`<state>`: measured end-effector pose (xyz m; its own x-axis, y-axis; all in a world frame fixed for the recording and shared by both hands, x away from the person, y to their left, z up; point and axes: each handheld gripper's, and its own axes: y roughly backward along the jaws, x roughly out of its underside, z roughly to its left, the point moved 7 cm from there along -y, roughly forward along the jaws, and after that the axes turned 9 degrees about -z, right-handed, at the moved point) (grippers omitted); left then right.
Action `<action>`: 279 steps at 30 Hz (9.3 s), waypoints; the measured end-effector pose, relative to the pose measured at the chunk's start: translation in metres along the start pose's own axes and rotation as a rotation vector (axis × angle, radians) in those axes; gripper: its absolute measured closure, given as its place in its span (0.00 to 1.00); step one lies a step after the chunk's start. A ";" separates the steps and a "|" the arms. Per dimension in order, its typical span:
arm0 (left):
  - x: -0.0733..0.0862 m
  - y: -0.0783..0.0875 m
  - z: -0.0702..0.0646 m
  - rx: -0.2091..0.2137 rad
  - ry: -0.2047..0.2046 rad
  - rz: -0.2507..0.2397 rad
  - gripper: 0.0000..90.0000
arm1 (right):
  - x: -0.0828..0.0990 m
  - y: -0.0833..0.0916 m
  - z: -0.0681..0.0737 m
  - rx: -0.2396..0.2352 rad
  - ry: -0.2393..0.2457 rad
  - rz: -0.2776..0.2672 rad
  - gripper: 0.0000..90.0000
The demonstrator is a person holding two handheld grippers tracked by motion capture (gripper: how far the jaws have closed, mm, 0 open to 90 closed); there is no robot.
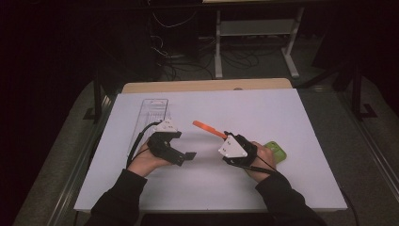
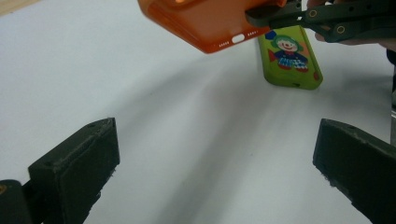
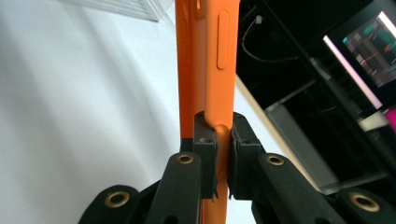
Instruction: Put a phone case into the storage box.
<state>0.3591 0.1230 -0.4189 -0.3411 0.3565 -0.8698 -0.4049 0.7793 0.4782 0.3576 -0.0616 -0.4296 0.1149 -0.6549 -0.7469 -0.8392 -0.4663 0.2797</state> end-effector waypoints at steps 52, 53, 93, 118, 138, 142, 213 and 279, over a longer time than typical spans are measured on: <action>-0.015 -0.003 -0.001 -0.073 0.116 -0.170 0.00 | -0.020 -0.003 0.041 -0.208 -0.764 -0.018 0.91; -0.015 -0.004 -0.002 -0.076 0.120 -0.171 0.00 | -0.021 -0.003 0.043 -0.210 -0.761 -0.023 0.91; -0.019 -0.010 -0.003 -0.103 0.186 -0.254 0.07 | -0.034 -0.005 0.070 -0.274 -0.709 -0.034 0.90; -0.022 -0.007 -0.002 -0.123 0.188 -0.272 0.18 | -0.032 -0.005 0.070 -0.354 -0.701 -0.028 0.64; -0.022 -0.003 -0.001 -0.125 0.186 -0.275 0.18 | 0.021 0.028 0.012 -0.370 -0.642 0.045 0.13; -0.023 -0.004 -0.002 -0.119 0.183 -0.280 0.18 | 0.036 0.037 0.001 -0.357 -0.659 0.049 0.08; -0.115 0.042 0.137 -0.517 0.083 -0.299 0.18 | 0.086 0.070 -0.010 -0.311 -0.652 0.050 0.00; -0.040 -0.005 0.228 -0.822 0.177 -0.229 0.10 | 0.086 0.075 -0.014 -0.307 -0.668 0.017 0.00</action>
<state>0.5679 0.2220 -0.4148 -0.2756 0.0975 -0.9563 -0.9405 0.1784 0.2893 0.3119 -0.1613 -0.4638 -0.3269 -0.2072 -0.9220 -0.6403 -0.6690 0.3774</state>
